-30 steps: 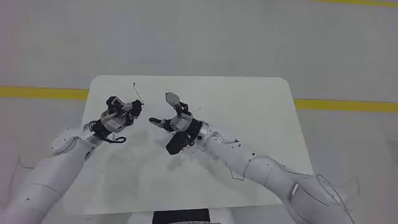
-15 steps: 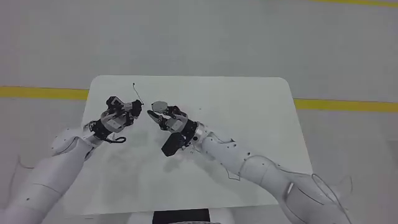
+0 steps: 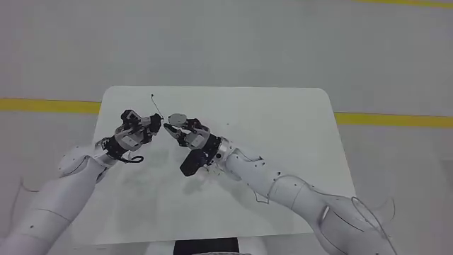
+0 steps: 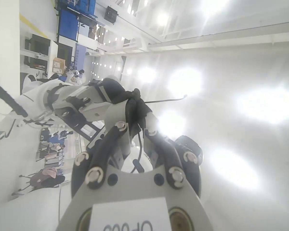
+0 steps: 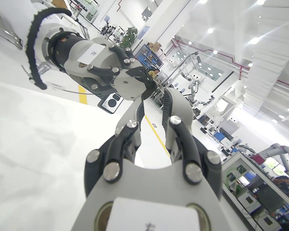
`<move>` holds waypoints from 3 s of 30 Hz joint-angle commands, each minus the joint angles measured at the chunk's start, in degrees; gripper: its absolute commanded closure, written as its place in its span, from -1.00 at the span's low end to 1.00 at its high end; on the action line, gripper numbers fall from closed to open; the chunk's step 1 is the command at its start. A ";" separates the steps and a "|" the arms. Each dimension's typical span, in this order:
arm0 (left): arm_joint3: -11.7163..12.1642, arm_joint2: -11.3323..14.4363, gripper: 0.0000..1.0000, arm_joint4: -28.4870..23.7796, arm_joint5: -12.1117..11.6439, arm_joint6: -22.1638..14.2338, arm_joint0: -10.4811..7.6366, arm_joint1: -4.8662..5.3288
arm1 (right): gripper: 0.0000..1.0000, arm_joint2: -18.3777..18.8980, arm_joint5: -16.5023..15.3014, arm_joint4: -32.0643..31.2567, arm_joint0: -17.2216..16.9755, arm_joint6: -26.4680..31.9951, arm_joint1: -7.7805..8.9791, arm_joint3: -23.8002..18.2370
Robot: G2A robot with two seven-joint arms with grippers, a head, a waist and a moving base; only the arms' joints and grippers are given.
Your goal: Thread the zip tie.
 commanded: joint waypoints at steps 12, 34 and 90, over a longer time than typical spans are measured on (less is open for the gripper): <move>0.00 0.00 1.00 0.00 0.00 0.00 0.00 0.00 | 0.66 0.22 -0.27 0.00 0.38 -0.29 -1.42 1.78; 0.00 0.00 1.00 0.00 0.00 0.00 0.00 0.00 | 0.60 -0.43 0.12 0.00 0.90 -0.93 -2.45 3.06; 0.00 0.00 1.00 0.00 0.00 0.00 0.00 0.00 | 1.00 0.52 0.59 0.00 0.24 -0.62 -1.77 2.26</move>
